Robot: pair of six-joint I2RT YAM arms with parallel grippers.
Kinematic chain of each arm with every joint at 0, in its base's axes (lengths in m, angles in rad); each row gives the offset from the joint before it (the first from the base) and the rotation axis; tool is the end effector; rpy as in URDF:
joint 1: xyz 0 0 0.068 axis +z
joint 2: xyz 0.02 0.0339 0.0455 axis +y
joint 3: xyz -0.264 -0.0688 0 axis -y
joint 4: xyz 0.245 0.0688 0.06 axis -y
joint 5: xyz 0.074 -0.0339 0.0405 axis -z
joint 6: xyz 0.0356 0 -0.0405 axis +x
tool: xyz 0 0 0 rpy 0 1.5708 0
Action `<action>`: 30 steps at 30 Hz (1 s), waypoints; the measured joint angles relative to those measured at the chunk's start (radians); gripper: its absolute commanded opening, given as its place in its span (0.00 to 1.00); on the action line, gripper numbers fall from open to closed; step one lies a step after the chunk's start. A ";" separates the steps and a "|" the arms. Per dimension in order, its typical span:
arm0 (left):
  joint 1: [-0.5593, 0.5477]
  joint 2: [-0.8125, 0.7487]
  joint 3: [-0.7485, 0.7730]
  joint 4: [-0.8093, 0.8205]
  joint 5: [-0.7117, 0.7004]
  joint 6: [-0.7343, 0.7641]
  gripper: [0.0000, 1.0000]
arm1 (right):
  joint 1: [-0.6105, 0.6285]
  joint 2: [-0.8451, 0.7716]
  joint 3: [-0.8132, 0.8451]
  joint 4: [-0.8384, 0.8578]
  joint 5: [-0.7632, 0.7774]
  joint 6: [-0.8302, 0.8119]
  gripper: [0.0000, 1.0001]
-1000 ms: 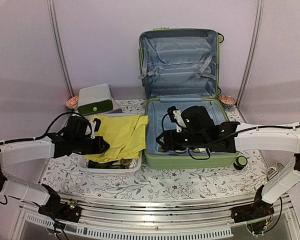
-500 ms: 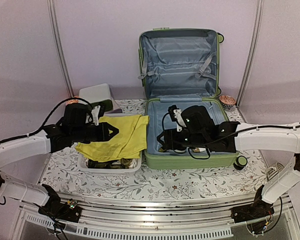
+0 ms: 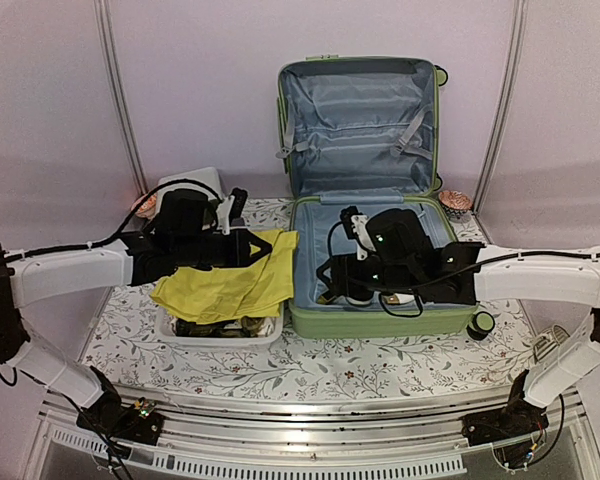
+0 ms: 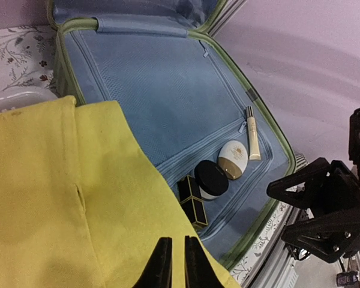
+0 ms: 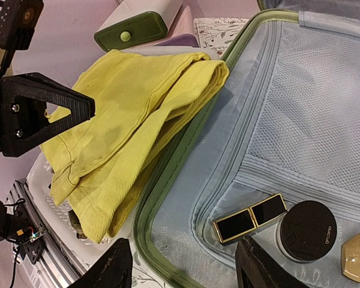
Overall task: Open, take out, and arrange the luggage
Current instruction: Adjust the clothes in the bin, then move the bin to the corner of the board.
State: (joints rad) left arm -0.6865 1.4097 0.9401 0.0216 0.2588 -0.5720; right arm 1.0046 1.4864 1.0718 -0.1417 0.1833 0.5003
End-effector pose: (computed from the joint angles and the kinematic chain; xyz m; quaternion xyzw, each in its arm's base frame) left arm 0.2425 -0.2105 0.2698 0.1166 0.8341 -0.3990 0.3625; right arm 0.1872 0.2824 0.2752 -0.1741 0.8540 0.2722 0.4078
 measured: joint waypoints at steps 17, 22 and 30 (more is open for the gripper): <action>0.000 0.114 0.018 -0.029 -0.097 -0.013 0.00 | -0.003 -0.017 -0.019 0.000 0.021 0.001 0.61; 0.000 0.224 0.019 -0.024 -0.095 -0.041 0.00 | -0.003 -0.017 -0.019 0.001 0.021 0.002 0.61; 0.000 0.222 -0.036 0.053 -0.113 -0.055 0.00 | -0.003 -0.017 -0.026 0.002 0.023 0.008 0.61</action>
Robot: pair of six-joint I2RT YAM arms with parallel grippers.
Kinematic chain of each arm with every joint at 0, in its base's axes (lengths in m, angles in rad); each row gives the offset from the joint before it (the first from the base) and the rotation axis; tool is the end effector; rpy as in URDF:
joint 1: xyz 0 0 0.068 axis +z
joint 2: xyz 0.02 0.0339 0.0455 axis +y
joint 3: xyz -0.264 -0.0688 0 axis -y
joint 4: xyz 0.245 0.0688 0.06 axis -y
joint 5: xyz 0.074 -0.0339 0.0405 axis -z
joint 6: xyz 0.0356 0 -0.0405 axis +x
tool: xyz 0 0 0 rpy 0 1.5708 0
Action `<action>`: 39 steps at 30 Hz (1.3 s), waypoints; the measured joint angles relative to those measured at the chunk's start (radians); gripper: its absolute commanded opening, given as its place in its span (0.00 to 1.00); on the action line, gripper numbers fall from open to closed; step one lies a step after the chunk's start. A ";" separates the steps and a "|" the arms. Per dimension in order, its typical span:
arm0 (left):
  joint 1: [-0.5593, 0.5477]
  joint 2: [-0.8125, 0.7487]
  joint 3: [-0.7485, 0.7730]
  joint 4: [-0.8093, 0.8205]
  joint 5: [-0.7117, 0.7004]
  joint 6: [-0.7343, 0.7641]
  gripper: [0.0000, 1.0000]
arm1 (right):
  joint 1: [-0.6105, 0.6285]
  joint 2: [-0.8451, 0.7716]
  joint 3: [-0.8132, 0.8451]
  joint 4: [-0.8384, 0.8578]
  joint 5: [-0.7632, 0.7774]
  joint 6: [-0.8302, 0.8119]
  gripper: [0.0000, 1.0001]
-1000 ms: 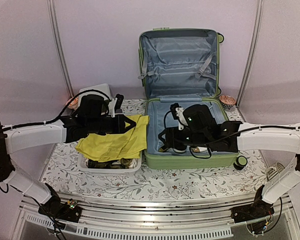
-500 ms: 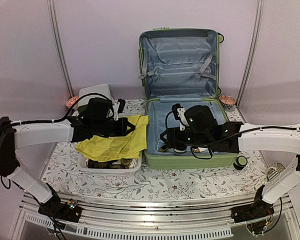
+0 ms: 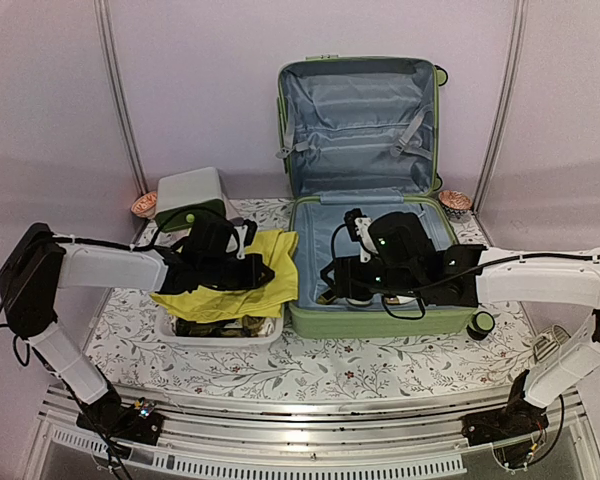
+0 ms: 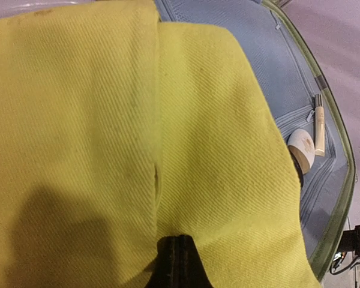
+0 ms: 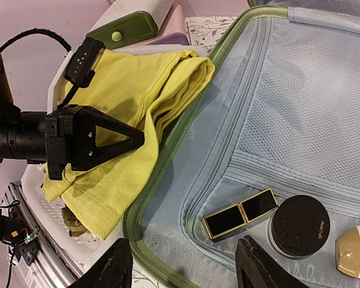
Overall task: Open, take out, and arrange the luggage
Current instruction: Move the bin to the corner of the board.
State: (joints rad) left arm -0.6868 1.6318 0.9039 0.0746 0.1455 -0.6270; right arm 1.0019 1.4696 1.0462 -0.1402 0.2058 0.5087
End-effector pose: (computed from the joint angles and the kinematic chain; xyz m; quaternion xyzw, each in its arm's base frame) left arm 0.2640 -0.2232 0.1924 0.0589 0.8929 -0.3213 0.3099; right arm 0.1857 0.2769 0.2720 -0.1646 0.8570 0.2636 0.4112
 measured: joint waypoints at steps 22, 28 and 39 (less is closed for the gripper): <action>0.212 -0.297 -0.132 -0.291 -0.001 0.216 0.07 | -0.001 0.000 -0.003 0.019 0.002 0.000 0.61; 0.104 -0.322 -0.045 -0.372 0.000 0.204 0.13 | -0.001 0.000 -0.003 0.021 0.002 0.000 0.61; -0.047 -0.183 0.113 -0.377 0.004 0.098 0.00 | -0.001 0.000 -0.003 0.021 -0.002 0.000 0.61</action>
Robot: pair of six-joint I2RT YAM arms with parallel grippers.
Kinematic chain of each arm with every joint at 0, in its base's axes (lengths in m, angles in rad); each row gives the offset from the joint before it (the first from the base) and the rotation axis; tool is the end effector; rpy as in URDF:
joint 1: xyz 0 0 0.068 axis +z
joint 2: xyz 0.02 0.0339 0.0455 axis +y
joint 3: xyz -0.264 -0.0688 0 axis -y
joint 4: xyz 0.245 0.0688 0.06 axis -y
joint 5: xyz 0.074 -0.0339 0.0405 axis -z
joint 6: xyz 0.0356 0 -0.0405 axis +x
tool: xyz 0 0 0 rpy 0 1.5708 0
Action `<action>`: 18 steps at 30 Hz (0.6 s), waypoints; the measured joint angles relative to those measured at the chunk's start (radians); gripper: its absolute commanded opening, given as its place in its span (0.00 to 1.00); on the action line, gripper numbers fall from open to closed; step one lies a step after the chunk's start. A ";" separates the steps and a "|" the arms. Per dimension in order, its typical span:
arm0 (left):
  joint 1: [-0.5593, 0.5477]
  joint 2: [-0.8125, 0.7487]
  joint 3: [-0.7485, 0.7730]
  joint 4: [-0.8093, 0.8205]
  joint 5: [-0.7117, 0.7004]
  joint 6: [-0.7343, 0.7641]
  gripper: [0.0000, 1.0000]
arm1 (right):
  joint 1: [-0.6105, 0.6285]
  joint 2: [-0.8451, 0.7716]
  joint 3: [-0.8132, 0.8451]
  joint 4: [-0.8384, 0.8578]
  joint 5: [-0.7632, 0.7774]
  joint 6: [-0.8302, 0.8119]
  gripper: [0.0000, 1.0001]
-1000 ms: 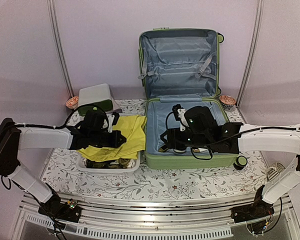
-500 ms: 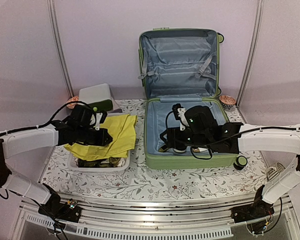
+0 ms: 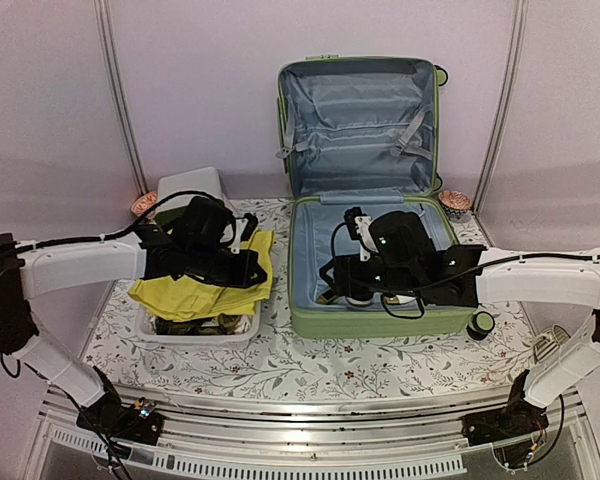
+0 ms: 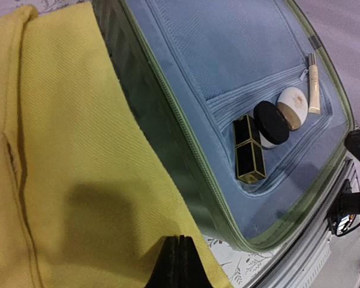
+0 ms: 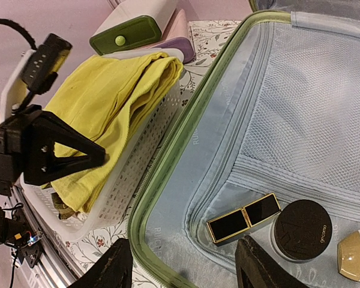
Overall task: Open, take out, and arrange the luggage
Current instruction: Move the bin to the corner of the board.
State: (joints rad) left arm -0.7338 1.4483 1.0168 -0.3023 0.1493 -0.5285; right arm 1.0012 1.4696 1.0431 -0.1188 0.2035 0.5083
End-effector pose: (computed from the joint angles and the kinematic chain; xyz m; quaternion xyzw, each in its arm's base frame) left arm 0.2315 -0.2159 0.2544 0.1235 0.9033 -0.2941 0.2870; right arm 0.1863 0.2776 0.2730 -0.1632 0.8529 0.2699 0.4161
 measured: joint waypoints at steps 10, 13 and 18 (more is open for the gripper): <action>-0.098 0.232 0.159 -0.096 -0.123 -0.094 0.00 | 0.000 0.000 0.000 0.000 0.000 0.000 0.61; -0.101 0.324 0.222 -0.159 -0.200 -0.109 0.00 | 0.000 0.000 0.000 0.000 0.000 0.000 0.61; -0.115 0.364 0.279 -0.239 -0.303 -0.120 0.00 | 0.000 -0.008 -0.005 0.000 0.005 0.000 0.61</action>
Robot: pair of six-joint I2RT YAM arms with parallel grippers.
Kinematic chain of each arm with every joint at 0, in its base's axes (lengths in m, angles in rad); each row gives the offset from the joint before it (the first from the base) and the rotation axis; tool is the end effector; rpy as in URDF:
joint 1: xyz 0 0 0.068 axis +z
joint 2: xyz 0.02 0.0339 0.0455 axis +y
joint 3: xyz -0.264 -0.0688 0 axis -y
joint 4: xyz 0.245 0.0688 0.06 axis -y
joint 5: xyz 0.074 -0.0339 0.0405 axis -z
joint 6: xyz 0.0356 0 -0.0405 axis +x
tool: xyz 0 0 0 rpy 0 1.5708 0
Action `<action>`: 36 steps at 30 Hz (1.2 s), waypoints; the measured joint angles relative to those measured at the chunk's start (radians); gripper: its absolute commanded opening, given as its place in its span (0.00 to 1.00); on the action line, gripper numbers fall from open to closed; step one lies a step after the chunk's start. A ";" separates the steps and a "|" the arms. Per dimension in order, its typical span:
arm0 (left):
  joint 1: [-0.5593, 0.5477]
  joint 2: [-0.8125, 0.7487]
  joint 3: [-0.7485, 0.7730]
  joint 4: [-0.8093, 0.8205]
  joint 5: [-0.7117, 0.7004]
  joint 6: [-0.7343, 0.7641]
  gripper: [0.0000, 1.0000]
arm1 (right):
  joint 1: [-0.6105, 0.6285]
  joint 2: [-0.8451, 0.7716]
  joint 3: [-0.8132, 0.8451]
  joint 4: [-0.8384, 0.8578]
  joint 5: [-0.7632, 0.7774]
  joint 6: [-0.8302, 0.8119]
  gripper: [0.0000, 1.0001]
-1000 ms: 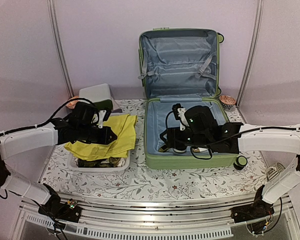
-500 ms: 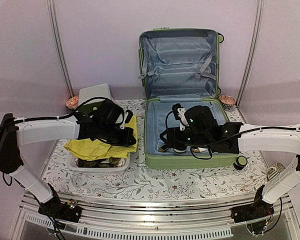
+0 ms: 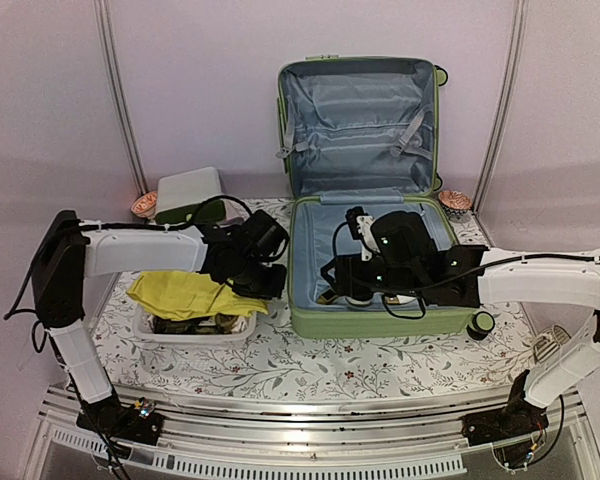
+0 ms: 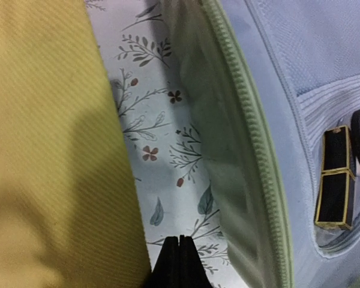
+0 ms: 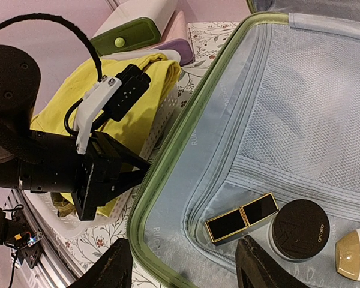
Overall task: Open, take out, and arrange the luggage
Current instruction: Move the bin to the corner of the board.
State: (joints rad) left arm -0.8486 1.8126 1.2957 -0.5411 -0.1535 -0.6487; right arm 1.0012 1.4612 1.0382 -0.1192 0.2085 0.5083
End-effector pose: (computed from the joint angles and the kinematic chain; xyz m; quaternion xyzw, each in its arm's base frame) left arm 0.2549 -0.2811 0.2058 0.0769 0.9616 -0.1178 0.2357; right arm 0.1855 0.2759 0.2739 -0.1616 0.8522 0.2692 0.4185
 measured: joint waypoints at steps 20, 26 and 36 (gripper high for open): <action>0.320 -0.255 -0.290 -0.199 -0.196 0.122 0.00 | 0.000 -0.003 -0.016 0.005 0.003 0.000 0.61; 0.316 -0.264 -0.287 -0.218 -0.169 0.163 0.00 | 0.000 -0.003 -0.016 0.007 0.003 0.000 0.61; 0.291 -0.237 -0.224 -0.144 -0.124 0.192 0.00 | 0.000 -0.003 -0.016 0.008 0.000 0.000 0.61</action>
State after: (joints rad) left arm -0.5571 1.5757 1.0714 -0.6849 -0.2779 -0.4568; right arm 1.0012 1.4586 1.0218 -0.1116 0.2089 0.5083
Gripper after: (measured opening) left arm 0.008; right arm 0.607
